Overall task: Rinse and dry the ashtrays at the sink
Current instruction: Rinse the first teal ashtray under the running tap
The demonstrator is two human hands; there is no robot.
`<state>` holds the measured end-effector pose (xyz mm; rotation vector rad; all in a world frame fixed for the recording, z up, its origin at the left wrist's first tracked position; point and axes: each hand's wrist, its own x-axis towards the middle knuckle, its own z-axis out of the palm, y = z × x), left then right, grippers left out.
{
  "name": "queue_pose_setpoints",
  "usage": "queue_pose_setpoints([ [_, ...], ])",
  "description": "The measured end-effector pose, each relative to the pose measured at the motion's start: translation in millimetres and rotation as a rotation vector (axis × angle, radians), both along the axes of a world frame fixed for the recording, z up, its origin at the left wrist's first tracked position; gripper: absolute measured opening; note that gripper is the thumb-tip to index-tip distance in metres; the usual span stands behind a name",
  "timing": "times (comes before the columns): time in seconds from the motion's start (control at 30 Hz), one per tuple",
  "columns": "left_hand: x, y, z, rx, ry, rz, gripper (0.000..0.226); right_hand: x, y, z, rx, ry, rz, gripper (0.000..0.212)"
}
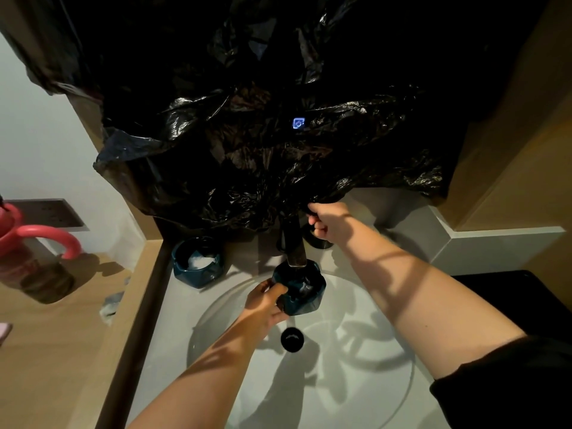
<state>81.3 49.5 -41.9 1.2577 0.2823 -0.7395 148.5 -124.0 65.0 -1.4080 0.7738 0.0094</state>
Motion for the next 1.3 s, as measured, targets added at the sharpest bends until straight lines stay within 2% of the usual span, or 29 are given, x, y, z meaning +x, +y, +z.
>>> queue_pose_setpoints([
  [0.17,-3.9,2.2,6.7,-0.027,0.01,0.05,0.041,-41.1,-8.3,-12.3,0.042,-0.026,0.082,0.04],
  [0.27,-4.3,2.0,6.3,-0.025,0.009,0.073,0.046,-82.3,-19.7,-40.1,-0.005,-0.073,0.079,0.04],
  [0.37,-7.5,-0.8,0.9,-0.04,0.037,0.071,0.037,-117.0,-24.7,-71.6,-0.087,-0.095,0.104,0.034],
  [0.53,-18.0,-7.1,-16.9,-0.051,0.064,0.035,0.015,-125.8,-16.5,-120.1,-0.267,-0.003,-0.004,0.026],
  [0.67,-12.3,-13.9,-25.0,0.138,-0.045,0.0,0.012,-119.4,-0.7,-139.0,-0.077,0.122,0.064,0.035],
  [0.73,-8.5,-15.7,-29.7,0.199,-0.111,-0.018,0.012,-115.3,6.7,-146.0,0.011,0.089,0.117,0.036],
  [0.8,-4.5,-18.1,-36.7,0.166,-0.134,-0.007,0.023,-109.7,11.0,-157.6,0.005,-0.023,0.108,0.029],
  [0.87,-5.4,-19.1,-43.8,0.059,-0.087,0.06,0.029,-107.8,14.2,-167.7,-0.108,-0.138,0.083,0.022],
  [0.97,-9.7,-18.4,-55.8,-0.159,0.003,0.125,0.024,-105.9,16.1,-173.7,-0.282,-0.252,0.087,0.02],
  [1.07,-13.9,-14.7,-57.7,-0.215,-0.007,0.091,0.007,-104.2,17.8,-170.7,-0.19,-0.237,0.063,0.018],
  [1.17,-8.8,-8.2,-57.1,-0.038,-0.141,0.03,0.013,-105.8,19.6,-172.7,-0.009,-0.171,0.122,0.024],
  [1.3,-6.0,3.4,-62.5,0.117,-0.283,-0.038,0.017,-117.0,25.1,-175.1,0.164,-0.177,0.201,0.015],
])
